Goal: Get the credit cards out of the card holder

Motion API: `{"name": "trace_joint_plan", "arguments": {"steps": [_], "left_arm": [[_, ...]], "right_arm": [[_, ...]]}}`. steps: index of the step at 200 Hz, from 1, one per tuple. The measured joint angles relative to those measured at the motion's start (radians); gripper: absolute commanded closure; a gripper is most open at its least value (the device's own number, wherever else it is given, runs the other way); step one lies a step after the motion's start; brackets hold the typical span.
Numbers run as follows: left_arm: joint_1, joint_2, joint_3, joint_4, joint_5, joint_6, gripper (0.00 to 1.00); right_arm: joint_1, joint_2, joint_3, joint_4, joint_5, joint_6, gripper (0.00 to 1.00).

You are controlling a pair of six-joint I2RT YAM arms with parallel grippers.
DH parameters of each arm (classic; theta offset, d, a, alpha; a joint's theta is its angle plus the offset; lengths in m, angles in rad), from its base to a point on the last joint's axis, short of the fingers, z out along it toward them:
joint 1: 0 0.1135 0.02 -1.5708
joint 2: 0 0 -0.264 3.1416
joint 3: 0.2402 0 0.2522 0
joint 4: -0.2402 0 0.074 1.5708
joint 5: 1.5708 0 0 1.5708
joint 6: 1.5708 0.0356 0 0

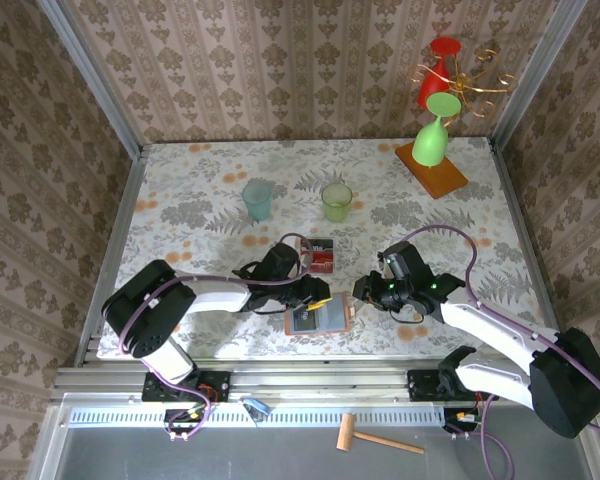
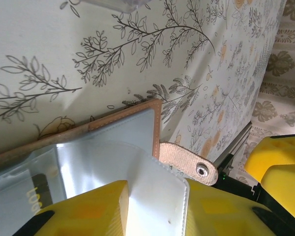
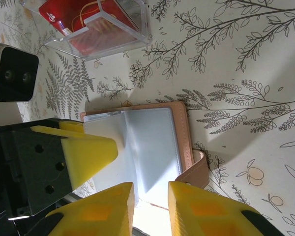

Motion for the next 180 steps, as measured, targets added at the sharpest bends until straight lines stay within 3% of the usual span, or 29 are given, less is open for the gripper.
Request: {"name": "trace_joint_plan", "arguments": {"steps": [107, 180], "left_arm": [[-0.004, 0.010, 0.000, 0.005, 0.005, 0.001, 0.54], [-0.004, 0.006, 0.031, -0.103, 0.007, 0.049, 0.48]], "right_arm": [[-0.006, -0.008, 0.000, -0.007, 0.000, 0.000, 0.75], [-0.006, -0.008, 0.000, -0.007, -0.001, 0.000, 0.74]]}}
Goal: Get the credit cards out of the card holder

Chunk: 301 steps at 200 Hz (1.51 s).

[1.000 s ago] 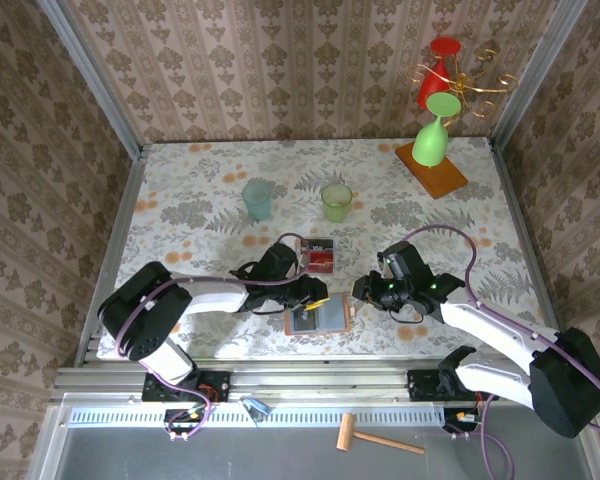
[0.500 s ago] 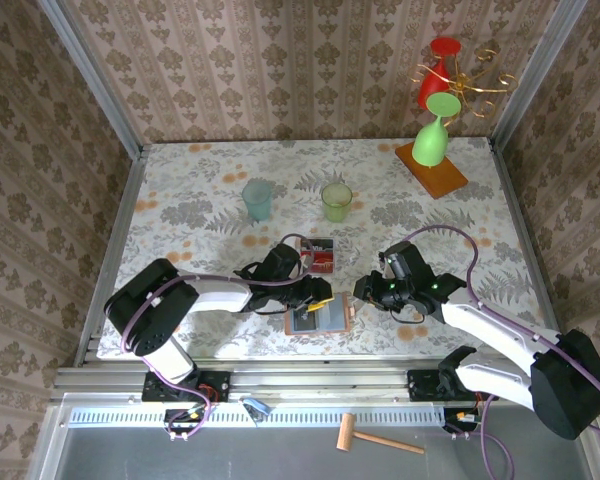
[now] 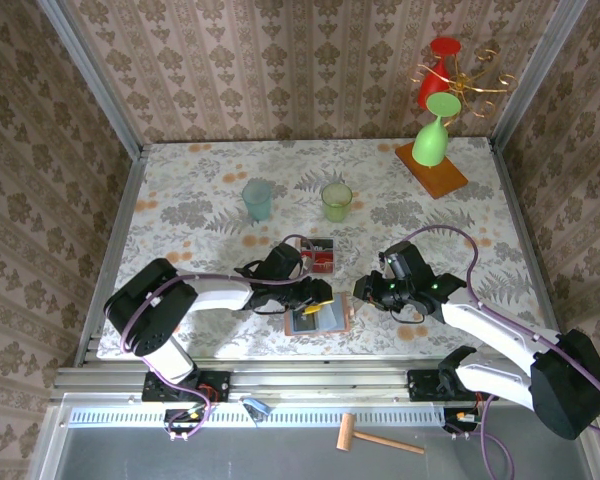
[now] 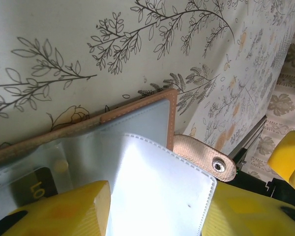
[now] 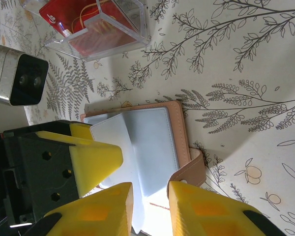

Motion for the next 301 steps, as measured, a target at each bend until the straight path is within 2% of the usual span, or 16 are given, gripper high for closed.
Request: {"name": "trace_joint_plan", "arguments": {"steps": [62, 125, 182, 236, 301], "left_arm": [[0.000, -0.012, 0.015, -0.008, 0.007, 0.016, 0.40], [0.007, -0.073, 0.008, -0.008, 0.006, 0.016, 0.42], [0.048, -0.168, -0.064, -0.012, -0.011, 0.017, 0.45], [0.067, -0.243, -0.135, -0.066, -0.035, 0.034, 0.50], [0.073, -0.268, -0.203, -0.076, -0.050, 0.035, 0.64]], "right_arm": [[0.000, 0.000, 0.000, -0.005, 0.000, -0.003, 0.74], [0.000, 0.004, 0.002, -0.006, -0.009, -0.003, 0.75], [0.022, 0.073, 0.032, 0.010, -0.031, -0.003, 0.75], [0.098, 0.179, 0.107, 0.039, -0.031, -0.002, 0.75], [0.198, 0.343, 0.180, 0.099, -0.036, 0.007, 0.77]]}}
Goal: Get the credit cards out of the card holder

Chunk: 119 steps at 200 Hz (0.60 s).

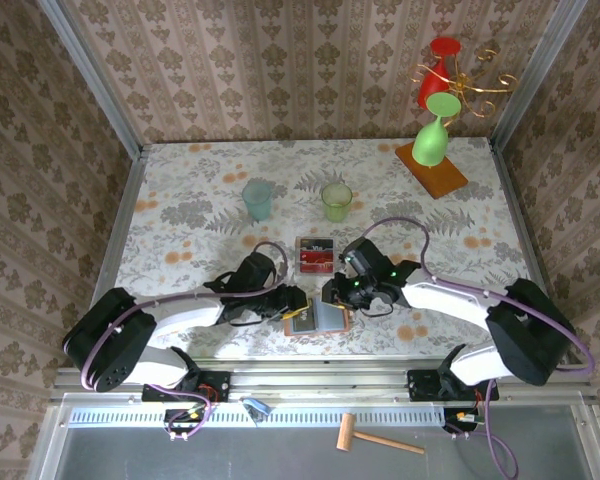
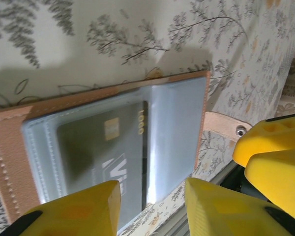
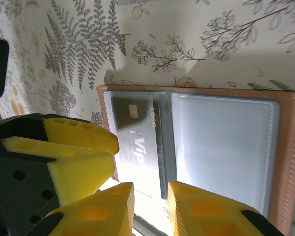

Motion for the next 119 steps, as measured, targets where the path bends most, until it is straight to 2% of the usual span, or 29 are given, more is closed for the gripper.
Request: {"name": "trace_joint_plan", "arguments": {"steps": [64, 119], "left_arm": [[0.021, -0.002, -0.035, -0.015, -0.003, 0.001, 0.68], [0.068, -0.023, -0.049, -0.025, 0.004, 0.025, 0.68]], "right_arm": [[0.052, 0.142, 0.019, 0.057, -0.021, 0.027, 0.81], [0.082, 0.185, 0.051, 0.106, -0.027, 0.056, 0.83]]}}
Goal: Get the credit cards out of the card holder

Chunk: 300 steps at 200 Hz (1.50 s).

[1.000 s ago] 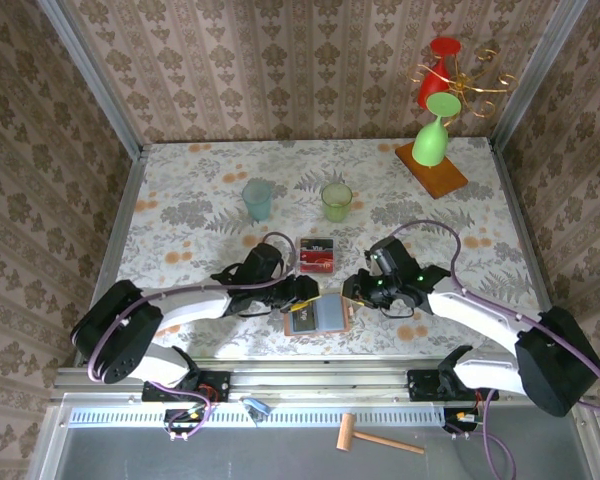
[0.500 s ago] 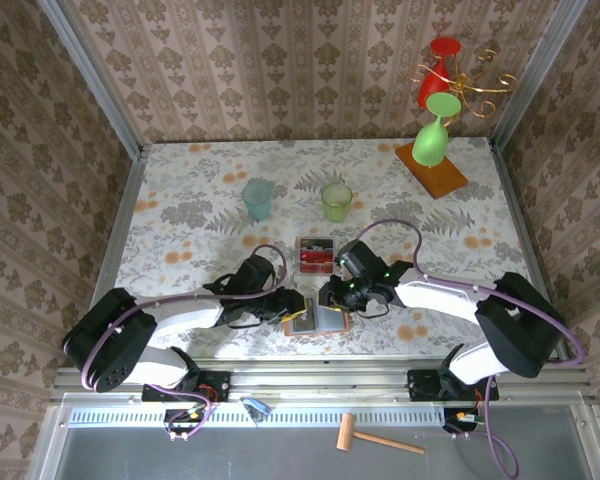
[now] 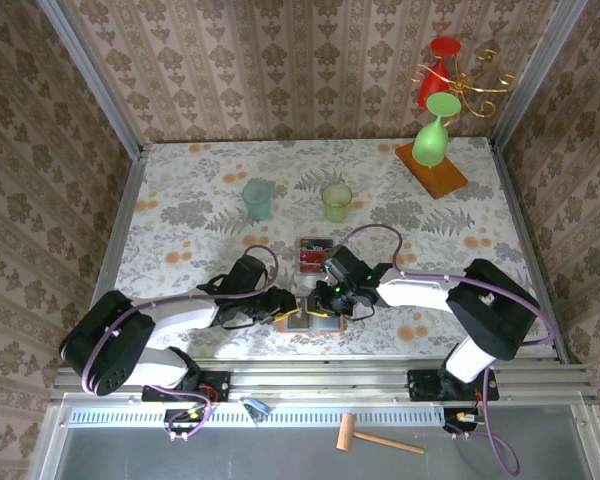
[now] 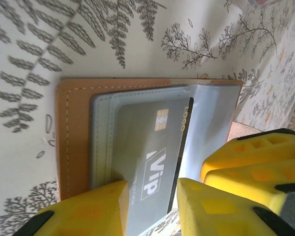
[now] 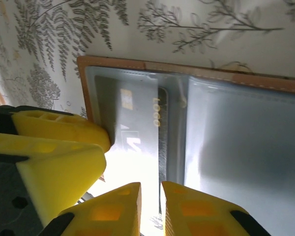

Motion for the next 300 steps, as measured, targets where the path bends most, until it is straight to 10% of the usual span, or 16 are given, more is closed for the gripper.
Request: {"name": "trace_joint_plan", "arguments": {"steps": [300], "left_arm": [[0.013, -0.038, -0.042, 0.011, 0.020, 0.009, 0.68]], "right_arm": [[0.016, 0.044, 0.024, -0.033, 0.056, 0.009, 0.76]]}}
